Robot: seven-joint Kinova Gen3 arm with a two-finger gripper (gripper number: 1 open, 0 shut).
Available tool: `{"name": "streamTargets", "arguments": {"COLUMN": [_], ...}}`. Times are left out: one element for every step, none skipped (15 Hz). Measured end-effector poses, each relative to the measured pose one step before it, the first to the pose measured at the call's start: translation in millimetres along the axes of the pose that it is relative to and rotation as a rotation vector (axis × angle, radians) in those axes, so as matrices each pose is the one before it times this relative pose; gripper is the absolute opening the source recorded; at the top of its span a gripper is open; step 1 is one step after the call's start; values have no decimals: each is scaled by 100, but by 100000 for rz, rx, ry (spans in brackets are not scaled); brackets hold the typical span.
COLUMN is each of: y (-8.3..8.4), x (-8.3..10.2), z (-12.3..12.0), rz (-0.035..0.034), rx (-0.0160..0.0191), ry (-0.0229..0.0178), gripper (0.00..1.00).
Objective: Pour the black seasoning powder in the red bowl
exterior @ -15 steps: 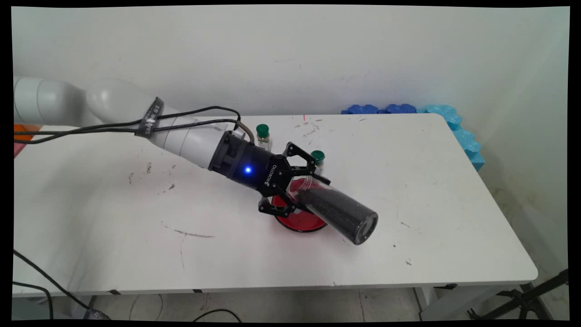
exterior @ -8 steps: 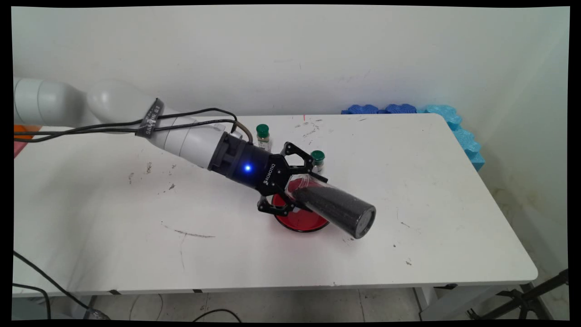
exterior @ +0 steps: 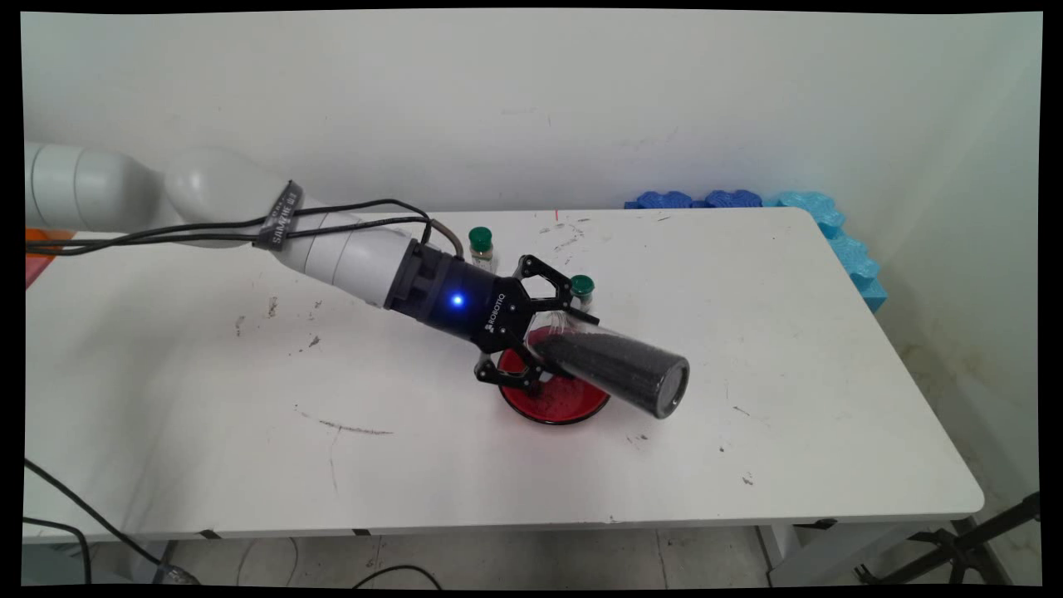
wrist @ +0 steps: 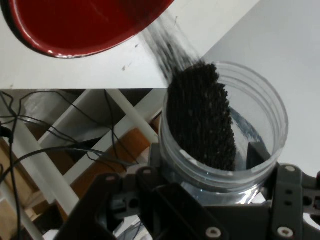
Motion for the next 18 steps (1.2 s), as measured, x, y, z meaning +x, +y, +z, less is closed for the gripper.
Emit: {"name": "streamTargets", "arguments": {"y": [19,1,8,11,-1,-7,0,-6,-2,-4,-3,-13,-15,-19,-17,-6,0,1], "x": [48,61,45,31,23,16,7,-3,-5,-13,-11,-18,-29,-29,-29,-16,-7,-6], "z": [33,26,26,31,19,33,19,24,26,27,22,16,23,17,13,15,7,17], "rz": [-951,-1017,-897,-712,-739,-739,-482,-486,-540,-570,-598,-554,-673,-625,-570,-468,-316,-455], "rx": [-251,-261,-252,-179,-219,-167,-138,-121,-123,-131,-151,-105,-90,-82,-132,-122,-110,-140], "ry": [-40,-2,-65,-75,-75,-105,-67,-84,-110,-114,-102,-97,-128,-127,-78,-48,-37,-35], "gripper": [0,0,0,0,0,0,0,0,0,0,0,0,0,0,0,0,0,0]}}
